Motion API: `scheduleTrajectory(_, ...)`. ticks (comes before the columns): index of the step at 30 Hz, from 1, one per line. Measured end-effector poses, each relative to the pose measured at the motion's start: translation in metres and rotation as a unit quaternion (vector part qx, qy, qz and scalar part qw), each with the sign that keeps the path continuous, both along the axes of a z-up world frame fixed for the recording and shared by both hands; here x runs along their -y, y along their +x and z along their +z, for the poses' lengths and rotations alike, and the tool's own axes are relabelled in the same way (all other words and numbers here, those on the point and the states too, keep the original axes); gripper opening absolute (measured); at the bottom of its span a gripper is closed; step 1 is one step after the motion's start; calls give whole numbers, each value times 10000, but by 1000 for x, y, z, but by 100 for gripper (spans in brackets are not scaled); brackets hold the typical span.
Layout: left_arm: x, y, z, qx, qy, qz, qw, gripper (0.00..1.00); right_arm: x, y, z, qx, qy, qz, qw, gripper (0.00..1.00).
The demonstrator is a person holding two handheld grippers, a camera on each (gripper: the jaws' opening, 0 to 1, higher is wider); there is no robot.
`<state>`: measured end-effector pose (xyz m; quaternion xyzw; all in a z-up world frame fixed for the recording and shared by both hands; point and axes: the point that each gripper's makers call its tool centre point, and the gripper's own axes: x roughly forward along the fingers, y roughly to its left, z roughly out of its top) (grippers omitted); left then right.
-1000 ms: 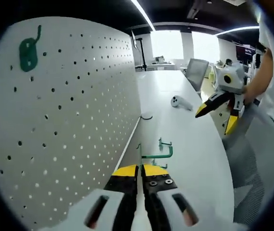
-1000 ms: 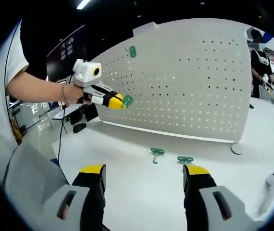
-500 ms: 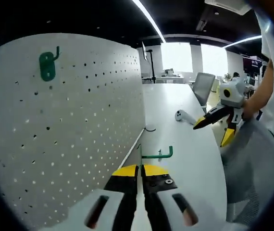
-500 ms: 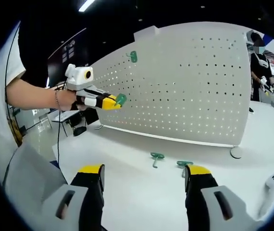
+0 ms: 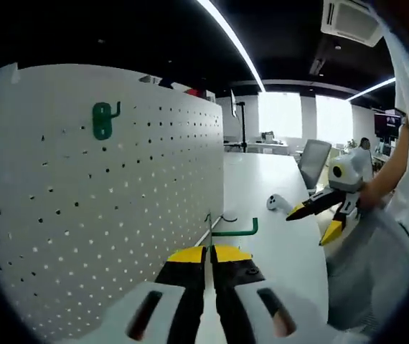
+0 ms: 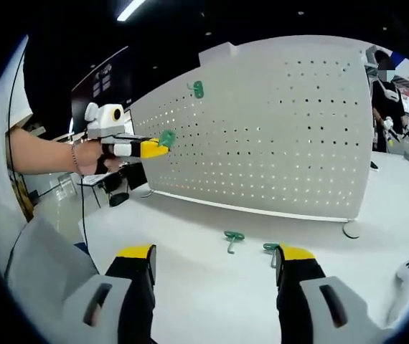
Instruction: Insert the hook assembly into the mounting plate slot until the hook locks in place.
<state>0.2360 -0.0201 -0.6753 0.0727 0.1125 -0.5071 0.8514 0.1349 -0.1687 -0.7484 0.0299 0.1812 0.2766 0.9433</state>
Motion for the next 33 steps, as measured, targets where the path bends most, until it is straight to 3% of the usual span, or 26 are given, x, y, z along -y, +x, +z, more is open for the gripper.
scheduleTrajectory(10,-6,-13,15,140,-425,162,9989,3,-1,0,1,17,10,7,10000,65)
scheduleTrajectory(16,-15,-12,18,108,-553,489,9972,3,0,0,2,26,29,-30,10000,65)
scheduleTrajectory(18,-18,-12,24,72,-794,573,9952,3,1,0,3,27,41,-43,10000,65)
scheduleTrajectory(33,-24,-17,28,80,-869,714,9936,3,1,1,5,62,53,-50,10000,65)
